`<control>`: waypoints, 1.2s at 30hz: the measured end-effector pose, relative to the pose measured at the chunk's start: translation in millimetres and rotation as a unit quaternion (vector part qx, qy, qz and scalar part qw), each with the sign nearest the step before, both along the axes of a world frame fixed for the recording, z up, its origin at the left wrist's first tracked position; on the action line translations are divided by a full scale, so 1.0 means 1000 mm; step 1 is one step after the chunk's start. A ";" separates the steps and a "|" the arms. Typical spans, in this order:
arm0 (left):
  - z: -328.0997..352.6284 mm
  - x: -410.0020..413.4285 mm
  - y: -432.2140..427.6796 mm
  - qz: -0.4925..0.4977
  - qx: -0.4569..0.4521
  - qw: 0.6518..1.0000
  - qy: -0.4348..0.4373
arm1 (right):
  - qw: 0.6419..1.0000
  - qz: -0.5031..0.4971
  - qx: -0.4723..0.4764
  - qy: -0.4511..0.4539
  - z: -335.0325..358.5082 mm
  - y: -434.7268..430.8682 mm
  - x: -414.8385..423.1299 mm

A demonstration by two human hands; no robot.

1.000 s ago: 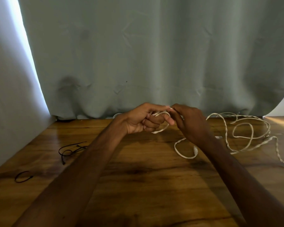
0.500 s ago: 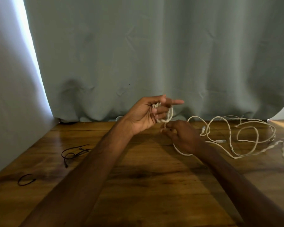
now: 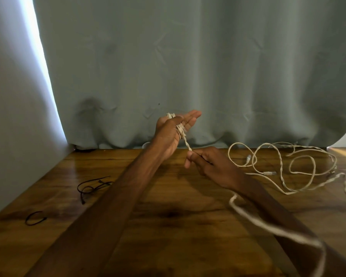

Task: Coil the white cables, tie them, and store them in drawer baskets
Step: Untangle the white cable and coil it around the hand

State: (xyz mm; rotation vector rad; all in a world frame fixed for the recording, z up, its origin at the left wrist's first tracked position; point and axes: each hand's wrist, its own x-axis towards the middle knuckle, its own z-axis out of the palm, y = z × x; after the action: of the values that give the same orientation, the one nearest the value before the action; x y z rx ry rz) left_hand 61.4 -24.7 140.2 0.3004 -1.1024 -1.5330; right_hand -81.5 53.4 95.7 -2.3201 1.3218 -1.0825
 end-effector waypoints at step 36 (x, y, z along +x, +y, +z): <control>-0.032 0.001 0.001 -0.290 -0.118 0.856 -0.410 | 0.986 -0.063 -0.008 -0.156 0.025 0.006 -0.048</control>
State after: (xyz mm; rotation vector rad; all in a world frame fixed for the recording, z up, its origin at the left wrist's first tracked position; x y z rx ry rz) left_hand 62.9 -23.8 108.1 0.5061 -2.1976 -1.8060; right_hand -129.3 59.9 120.8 -1.9935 1.3511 -1.4323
